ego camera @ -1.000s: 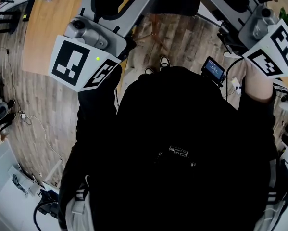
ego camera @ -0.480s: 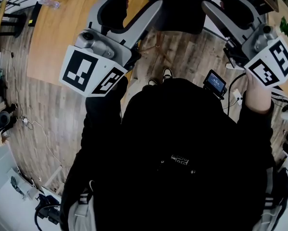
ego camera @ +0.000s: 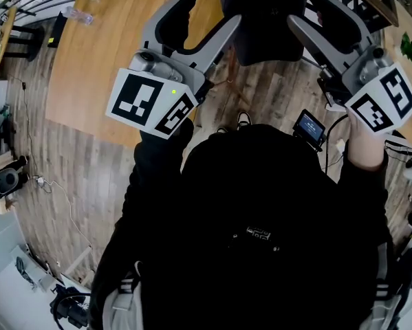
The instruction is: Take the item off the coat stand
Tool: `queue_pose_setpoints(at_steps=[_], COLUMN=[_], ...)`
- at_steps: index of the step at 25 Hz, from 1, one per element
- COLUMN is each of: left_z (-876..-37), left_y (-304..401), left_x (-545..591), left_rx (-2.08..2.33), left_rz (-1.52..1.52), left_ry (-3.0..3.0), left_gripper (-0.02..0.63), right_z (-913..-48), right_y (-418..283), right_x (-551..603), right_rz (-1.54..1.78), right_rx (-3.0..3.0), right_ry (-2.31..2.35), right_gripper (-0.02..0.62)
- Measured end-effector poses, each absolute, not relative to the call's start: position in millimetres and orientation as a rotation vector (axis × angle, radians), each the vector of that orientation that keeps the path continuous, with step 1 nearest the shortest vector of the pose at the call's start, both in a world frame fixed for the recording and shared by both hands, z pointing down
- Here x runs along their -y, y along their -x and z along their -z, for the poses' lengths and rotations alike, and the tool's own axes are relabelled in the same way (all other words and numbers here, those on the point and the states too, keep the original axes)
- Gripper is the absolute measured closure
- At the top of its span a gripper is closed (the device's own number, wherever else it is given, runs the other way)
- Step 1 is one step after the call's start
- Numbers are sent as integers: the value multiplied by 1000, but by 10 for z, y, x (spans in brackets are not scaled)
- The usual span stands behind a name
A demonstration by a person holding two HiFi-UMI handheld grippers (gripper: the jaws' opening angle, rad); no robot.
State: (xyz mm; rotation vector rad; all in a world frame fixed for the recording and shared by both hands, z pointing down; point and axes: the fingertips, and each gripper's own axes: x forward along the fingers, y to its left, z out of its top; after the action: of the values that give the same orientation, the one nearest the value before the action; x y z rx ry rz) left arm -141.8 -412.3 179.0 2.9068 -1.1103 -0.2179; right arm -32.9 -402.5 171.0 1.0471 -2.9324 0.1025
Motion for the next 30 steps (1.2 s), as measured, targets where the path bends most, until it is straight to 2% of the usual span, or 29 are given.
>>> queue_pose_setpoints(at_steps=[6,14,15,17,22,23,25,26,30], left_z=[-1778,-1880,-1897,-1919,-1928,-1918,-1906,-1900,-1912], left_y=[1396,1259,1248,1250,1216,1198,1174,1170,1150], left_x=[4139,4211,4250,4320,4335,4313,4288,4287,4198], left_rx=[1110,1100,1113,1138,1114,1109,1103,1102,1116], left_rz=[206,143,135,134,114,114,115,114,111], left_ry=[-2914,-2910,-2907,-2899,-2876,-2881,-2891,-2895,-2914], left_gripper=[322,324,339,411,427,458,561,578,583], right_z=[-1509,-1694,-1726,-1776,-1736,-1730,-1740,-1744,-1758], right_y=[276,453,444,424,404,401,411,424,436], right_x=[4067,4190,4222,4273,4225,4199,4169,4165,4083], right_rz=[-13,12,14,15,18,20,19,18,24], right_rx=[2939,2871,2859,2837,2827,2824,2817,2818,2825], right_ry=[-1143,-1093,-1095,-1099,-1096,-1093,-1085,-1078,-1066], right_gripper=[353,353,353,354,446,468,521,538,551])
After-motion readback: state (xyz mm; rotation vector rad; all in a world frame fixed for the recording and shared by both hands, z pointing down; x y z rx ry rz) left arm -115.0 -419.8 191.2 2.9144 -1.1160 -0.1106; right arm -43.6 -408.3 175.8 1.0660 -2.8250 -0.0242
